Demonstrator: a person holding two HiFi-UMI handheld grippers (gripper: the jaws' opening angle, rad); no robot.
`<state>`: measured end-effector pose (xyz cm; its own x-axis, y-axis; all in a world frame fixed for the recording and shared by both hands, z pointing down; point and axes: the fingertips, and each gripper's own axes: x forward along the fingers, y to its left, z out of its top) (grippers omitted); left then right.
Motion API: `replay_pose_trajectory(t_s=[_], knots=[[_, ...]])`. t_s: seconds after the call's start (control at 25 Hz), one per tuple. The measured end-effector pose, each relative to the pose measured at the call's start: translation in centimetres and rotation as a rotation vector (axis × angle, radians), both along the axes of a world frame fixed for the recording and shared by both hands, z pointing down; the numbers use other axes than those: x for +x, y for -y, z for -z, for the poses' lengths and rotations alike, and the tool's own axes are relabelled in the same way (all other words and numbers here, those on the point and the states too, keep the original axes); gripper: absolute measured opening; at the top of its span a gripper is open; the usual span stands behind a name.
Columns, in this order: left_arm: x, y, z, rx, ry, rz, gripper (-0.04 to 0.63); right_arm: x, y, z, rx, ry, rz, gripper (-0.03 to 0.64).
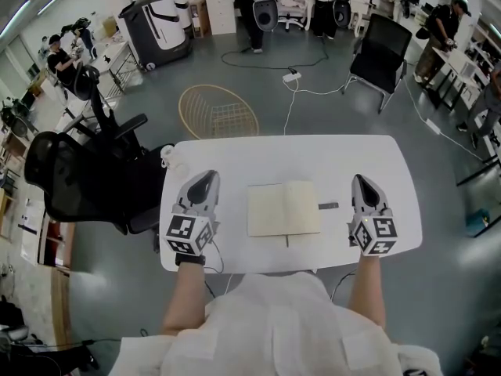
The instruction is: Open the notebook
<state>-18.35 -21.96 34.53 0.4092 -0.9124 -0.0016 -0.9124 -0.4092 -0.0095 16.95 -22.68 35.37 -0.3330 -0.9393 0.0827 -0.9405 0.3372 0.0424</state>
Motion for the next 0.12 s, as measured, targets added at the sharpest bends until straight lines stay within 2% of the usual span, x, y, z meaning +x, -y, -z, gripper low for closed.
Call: replay_pose_trajectory(t_s=[0.12], knots=[[0.52,-0.24,0.25,0.001,0.002,-0.007,0.023,0.23,-0.27,0.31,0.004,-0.012,0.004,0.002]])
